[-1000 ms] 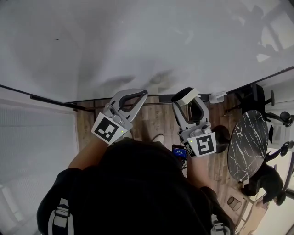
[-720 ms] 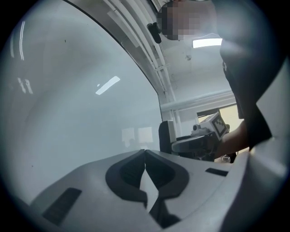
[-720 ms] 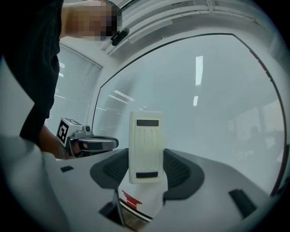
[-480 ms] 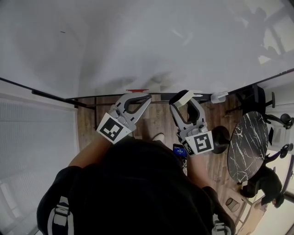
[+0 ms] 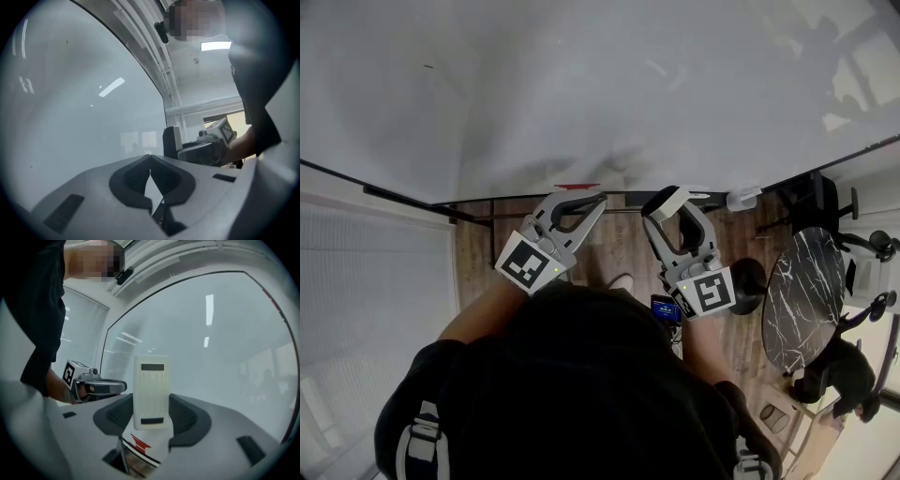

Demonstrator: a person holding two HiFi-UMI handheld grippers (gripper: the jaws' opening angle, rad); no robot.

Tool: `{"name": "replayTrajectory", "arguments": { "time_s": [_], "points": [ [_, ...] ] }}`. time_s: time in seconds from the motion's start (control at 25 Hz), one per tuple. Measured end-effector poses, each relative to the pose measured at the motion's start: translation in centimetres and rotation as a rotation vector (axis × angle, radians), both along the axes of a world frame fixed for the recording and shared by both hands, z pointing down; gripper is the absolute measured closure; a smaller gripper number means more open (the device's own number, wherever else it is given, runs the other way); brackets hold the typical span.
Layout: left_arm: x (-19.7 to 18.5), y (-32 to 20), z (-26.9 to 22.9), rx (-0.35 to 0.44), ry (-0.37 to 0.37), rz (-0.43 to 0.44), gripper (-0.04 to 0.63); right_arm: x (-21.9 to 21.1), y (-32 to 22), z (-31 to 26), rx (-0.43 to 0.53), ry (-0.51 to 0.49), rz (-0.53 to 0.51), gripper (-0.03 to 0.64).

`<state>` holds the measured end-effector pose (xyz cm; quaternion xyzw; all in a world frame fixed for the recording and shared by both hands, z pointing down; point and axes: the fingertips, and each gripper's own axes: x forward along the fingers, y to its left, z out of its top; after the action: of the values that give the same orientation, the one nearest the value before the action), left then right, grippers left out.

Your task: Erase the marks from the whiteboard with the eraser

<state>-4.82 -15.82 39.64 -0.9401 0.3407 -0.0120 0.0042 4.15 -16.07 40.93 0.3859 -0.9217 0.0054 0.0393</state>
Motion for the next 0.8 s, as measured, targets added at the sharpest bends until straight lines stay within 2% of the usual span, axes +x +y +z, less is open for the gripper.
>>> {"name": "replayTrajectory", "arguments": {
  "time_s": [0.2, 0.8],
  "points": [
    [-0.25, -0.02, -0.12, 0.003, -0.004, -0.005, 0.591, -0.01, 0.19, -0.66, 0.015, -0.031, -0.004, 0.382],
    [-0.13, -0.34, -0.08, 0.001, -0.007, 0.001, 0.591, 0.52, -0.21, 0.11, 0.001, -0.011, 0.025, 0.382]
  ]
}}
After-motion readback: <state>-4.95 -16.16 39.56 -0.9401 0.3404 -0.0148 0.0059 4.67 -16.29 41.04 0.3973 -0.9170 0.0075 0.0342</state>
